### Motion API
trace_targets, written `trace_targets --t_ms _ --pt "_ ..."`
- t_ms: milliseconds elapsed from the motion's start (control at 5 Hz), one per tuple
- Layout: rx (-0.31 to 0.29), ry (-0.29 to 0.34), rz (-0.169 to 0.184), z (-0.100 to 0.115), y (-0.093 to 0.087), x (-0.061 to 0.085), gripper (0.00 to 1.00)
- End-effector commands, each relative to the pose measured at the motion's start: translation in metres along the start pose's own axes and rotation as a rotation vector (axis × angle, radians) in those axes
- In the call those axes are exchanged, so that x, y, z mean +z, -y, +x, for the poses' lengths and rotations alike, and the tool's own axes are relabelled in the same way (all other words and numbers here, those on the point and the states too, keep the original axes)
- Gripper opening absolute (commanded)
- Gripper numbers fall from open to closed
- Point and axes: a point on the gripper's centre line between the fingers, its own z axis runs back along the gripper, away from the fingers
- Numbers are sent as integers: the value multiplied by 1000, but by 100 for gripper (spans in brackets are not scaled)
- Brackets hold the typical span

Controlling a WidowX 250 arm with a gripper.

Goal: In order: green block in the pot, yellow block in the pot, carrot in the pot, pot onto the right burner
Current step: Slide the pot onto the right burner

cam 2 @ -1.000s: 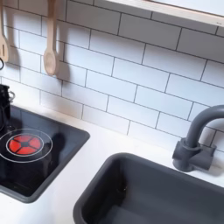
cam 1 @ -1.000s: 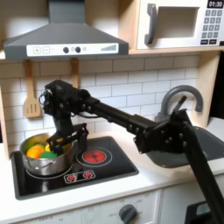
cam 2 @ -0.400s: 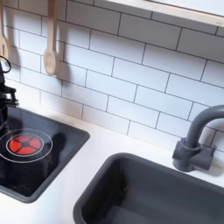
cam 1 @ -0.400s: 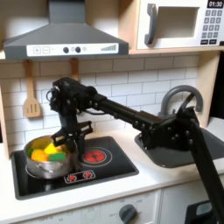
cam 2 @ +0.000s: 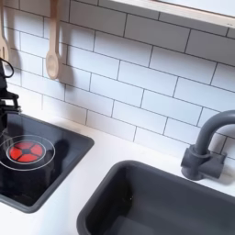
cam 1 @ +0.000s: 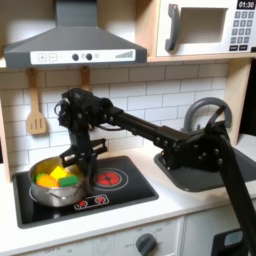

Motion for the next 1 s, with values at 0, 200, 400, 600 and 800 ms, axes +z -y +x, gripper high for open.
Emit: trace_targets --t_ms 0,200,400,600,800 --pt "-34 -9 13 4 13 -4 0" --pt "-68 -24 25 6 29 -8 0" --pt "-86 -19 34 10 37 -11 0" --pt "-98 -9 47 11 45 -10 0" --pt "-83 30 59 7 48 -5 0"
